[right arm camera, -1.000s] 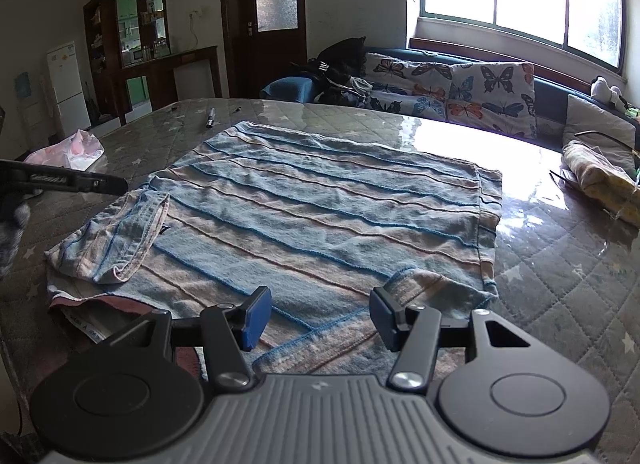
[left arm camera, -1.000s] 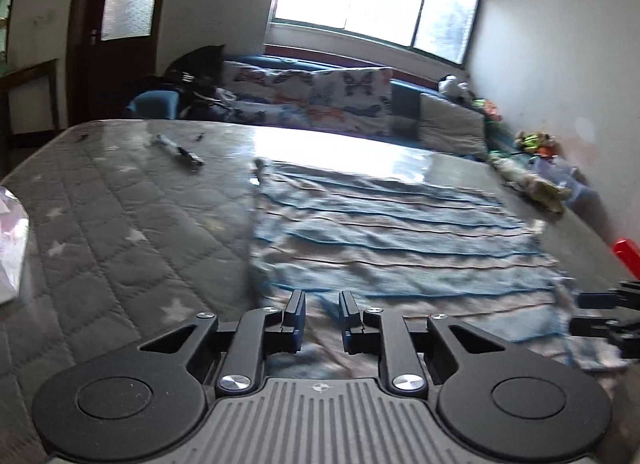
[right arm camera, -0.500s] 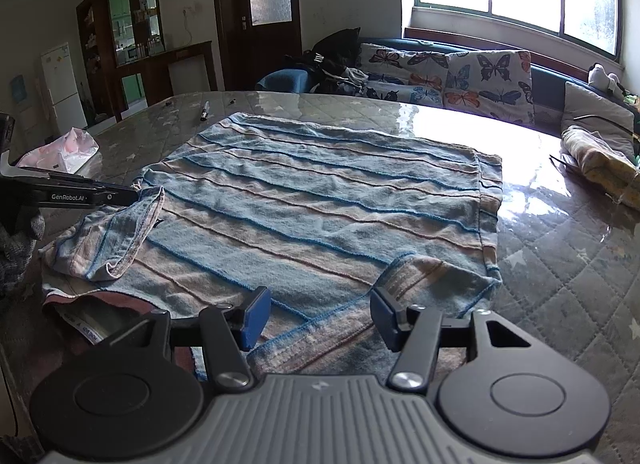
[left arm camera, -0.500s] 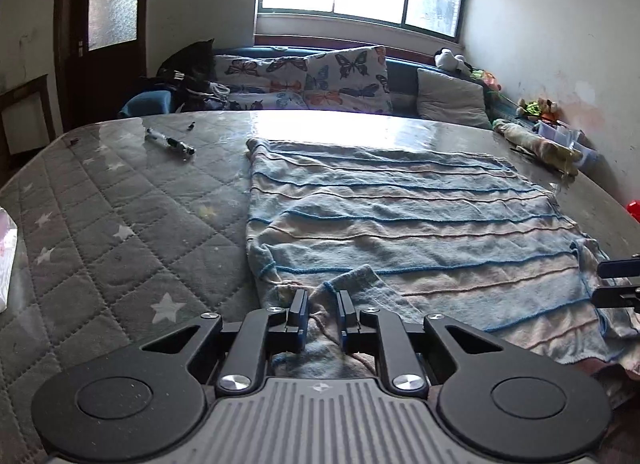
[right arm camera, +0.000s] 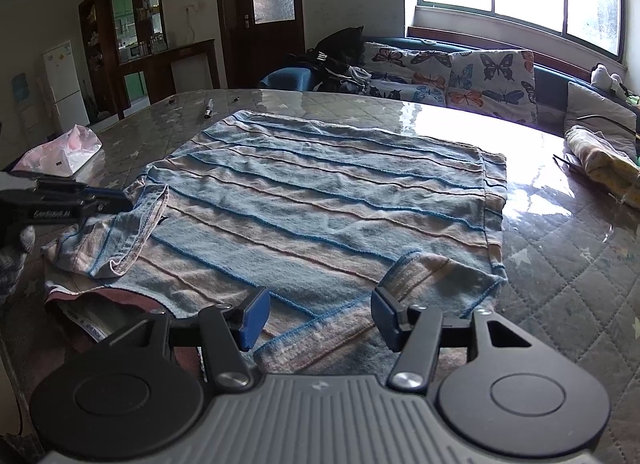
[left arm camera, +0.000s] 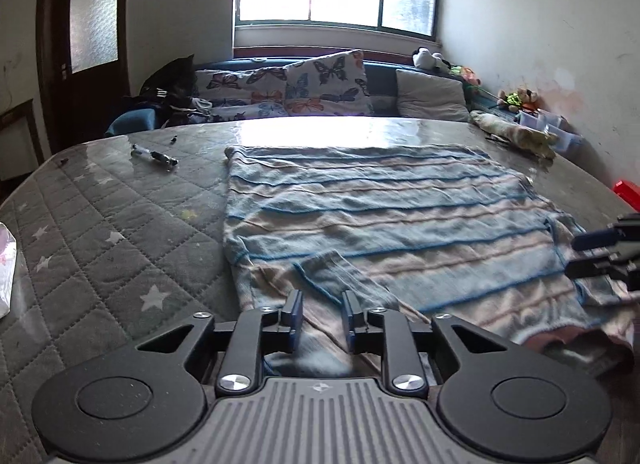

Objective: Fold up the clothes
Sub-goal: 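Fold the held edge over the cloth body with the left gripper, then open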

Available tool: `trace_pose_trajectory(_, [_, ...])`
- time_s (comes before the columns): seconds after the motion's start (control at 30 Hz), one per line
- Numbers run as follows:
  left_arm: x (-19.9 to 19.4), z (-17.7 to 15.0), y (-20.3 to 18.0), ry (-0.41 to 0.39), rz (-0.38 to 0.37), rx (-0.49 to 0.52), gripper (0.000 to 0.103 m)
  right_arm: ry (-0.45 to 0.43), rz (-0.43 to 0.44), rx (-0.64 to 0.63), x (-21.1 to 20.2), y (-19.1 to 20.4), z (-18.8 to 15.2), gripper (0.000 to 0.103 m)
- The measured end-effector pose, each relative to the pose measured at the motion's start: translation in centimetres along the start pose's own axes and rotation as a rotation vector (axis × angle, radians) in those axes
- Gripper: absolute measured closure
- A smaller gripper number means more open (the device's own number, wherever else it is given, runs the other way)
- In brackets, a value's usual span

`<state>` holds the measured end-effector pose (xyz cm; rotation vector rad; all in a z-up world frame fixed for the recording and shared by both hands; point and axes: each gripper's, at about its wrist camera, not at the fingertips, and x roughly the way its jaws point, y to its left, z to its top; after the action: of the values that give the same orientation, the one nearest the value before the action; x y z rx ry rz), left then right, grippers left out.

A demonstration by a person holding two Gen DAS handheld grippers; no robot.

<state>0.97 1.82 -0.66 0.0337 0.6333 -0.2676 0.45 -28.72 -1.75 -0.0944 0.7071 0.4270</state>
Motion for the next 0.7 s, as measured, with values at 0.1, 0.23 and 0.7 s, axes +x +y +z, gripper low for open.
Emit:
trace_pose_trajectory(0.1, [-0.6,-0.6,-0.5,0.0,-0.011,0.009,0.075,-0.001,-0.001,0.003,-0.1,0.0,0.0,0.046])
trace_pose_trajectory(0.23, [-1.5,-1.6,-1.3,0.007,-0.03,0.036,0.069,0.002,-0.001,0.006,-0.3,0.0,-0.3,0.045])
trace_pose_trajectory(0.7, [-3.3,-1.8,-3.4,-0.001,-0.138,0.122,0.065,-0.008,-0.005,0.011,-1.2,0.1,-0.5,0.043])
